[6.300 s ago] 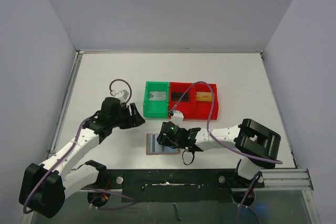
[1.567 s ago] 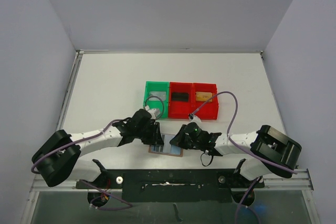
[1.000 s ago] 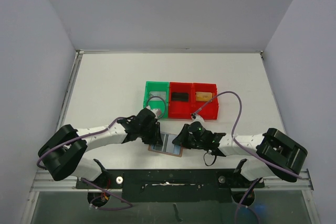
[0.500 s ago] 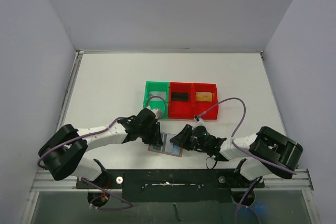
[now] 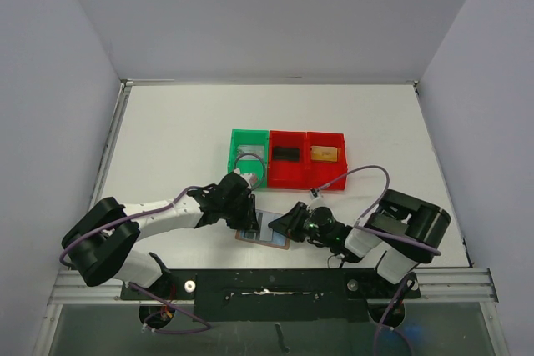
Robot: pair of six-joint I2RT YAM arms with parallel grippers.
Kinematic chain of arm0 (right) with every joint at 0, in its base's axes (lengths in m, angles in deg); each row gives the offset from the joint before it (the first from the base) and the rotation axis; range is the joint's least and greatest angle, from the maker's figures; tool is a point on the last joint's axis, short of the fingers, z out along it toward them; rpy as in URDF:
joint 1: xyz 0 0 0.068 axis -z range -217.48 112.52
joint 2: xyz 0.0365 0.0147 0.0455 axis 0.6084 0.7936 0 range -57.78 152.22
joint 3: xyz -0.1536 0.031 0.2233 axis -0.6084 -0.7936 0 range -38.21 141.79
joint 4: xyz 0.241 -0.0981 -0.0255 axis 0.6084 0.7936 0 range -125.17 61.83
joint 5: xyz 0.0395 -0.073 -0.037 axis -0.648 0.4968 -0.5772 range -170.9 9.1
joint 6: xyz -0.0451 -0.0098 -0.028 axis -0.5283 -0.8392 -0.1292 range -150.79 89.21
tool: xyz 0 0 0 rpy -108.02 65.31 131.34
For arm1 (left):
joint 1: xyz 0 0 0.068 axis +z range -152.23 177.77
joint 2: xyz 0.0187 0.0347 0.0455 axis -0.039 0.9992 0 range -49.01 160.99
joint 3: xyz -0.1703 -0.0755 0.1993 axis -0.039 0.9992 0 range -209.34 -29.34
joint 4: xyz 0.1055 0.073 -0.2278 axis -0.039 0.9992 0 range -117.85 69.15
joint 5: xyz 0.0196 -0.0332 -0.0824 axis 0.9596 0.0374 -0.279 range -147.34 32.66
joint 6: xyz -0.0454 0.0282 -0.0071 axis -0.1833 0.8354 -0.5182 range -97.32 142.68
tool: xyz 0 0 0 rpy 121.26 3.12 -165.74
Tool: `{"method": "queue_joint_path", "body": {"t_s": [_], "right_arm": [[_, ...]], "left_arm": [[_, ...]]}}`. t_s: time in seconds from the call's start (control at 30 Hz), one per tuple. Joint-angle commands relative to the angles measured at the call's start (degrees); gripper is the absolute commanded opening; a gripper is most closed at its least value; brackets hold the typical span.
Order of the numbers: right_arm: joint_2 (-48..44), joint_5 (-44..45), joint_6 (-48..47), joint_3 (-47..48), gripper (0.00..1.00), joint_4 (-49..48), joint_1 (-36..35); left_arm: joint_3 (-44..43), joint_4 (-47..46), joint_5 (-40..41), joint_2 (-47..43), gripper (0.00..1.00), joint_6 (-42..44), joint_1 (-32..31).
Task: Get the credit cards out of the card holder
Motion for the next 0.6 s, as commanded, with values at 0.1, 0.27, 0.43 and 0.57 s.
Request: {"method": "queue_joint_path", "body": {"t_s": [0.1,0.27,0.43,0.57], "right_arm": [[5.6,0.4,1.6,0.7,0.21,-7.8,-1.8],[4.9,0.5,0.9,1.6,0.15,-5.6,-1.9],[1.6,2.1,1.2,-0.8,0.09,-4.0,-1.8],[-2.1,2.4,0.5,-1.0,0.00,0.2,-1.8]], "left_arm": [[1.3,1.3,2.0,1.7,0.16,0.9,-0.9],[1.5,1.2,2.1,1.3,0.16,0.8,-0.9],[1.8,1.3,2.5,0.7,0.16,0.9,-0.9],[1.4,1.5,2.5,0.9,0.16,1.1,-0.8]]}}
